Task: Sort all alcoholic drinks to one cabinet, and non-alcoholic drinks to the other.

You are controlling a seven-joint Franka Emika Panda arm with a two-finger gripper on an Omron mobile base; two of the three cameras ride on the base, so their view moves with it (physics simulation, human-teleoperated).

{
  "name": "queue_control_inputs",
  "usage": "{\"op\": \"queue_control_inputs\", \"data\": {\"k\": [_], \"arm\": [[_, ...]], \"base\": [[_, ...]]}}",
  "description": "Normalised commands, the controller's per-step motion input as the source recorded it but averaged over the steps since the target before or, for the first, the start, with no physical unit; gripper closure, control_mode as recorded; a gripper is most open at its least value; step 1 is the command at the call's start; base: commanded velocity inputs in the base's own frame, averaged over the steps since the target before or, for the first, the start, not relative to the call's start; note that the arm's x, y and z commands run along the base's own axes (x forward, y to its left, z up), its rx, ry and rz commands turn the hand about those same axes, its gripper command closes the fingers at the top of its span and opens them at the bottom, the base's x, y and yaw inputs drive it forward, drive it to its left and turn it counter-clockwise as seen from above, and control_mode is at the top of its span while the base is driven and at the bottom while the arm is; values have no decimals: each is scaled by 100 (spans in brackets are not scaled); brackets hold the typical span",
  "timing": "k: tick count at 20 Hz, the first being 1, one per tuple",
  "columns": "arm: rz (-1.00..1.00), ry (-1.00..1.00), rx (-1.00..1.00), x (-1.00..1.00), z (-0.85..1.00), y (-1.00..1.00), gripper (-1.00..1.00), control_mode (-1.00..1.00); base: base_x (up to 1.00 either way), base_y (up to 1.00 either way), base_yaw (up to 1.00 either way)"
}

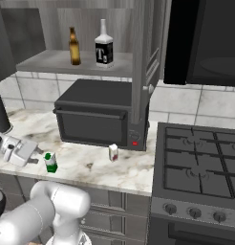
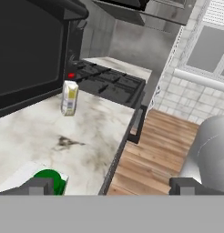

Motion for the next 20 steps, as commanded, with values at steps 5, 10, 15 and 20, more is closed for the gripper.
{"op": "queue_control_inputs", "data": {"k": [5, 10, 15, 20], "arm": [[0, 0, -1, 8, -8, 0, -100, -100], [0, 0, 0, 8, -4, 2, -100, -100], [0, 0, 0, 7, -2, 10, -100, -100], [0, 0, 0, 8, -2, 13, -100, -100]], "base": [[0, 0, 0], [0, 0, 0], [0, 0, 0], [0, 0, 0]]}}
